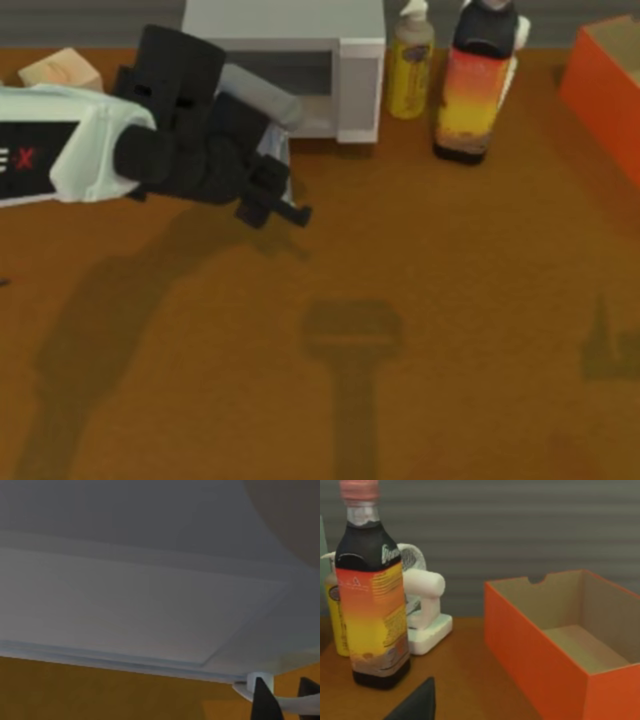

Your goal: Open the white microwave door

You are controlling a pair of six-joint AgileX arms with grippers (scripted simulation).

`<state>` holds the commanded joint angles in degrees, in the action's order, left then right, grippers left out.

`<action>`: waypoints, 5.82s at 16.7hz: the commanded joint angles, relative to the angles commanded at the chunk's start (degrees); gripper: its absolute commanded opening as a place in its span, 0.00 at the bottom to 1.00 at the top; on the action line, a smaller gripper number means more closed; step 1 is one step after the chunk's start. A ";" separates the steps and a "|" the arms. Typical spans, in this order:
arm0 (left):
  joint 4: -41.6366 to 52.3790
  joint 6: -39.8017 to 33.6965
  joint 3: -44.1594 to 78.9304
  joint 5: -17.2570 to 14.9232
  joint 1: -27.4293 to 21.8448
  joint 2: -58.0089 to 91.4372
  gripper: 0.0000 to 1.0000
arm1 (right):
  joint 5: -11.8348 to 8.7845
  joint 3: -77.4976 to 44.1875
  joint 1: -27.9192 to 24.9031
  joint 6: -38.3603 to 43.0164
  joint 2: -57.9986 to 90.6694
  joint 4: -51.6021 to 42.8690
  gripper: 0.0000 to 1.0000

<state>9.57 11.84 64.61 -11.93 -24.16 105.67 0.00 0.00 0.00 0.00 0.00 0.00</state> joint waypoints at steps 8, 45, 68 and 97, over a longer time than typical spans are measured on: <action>0.00 0.00 0.00 0.00 0.00 0.00 0.00 | 0.00 0.00 0.00 0.00 0.00 0.00 1.00; 1.33 5.26 -1.34 -4.69 1.96 -1.11 0.00 | 0.00 0.00 0.00 0.00 0.00 0.00 1.00; 3.19 11.17 -1.83 -8.38 4.75 -1.86 0.00 | 0.00 0.00 0.00 0.00 0.00 0.00 1.00; 5.89 17.36 -1.77 -12.42 7.31 -2.13 0.00 | 0.00 0.00 0.00 0.00 0.00 0.00 1.00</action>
<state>15.46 29.19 62.84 -24.35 -16.86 103.54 0.00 0.00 0.00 0.00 0.00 0.00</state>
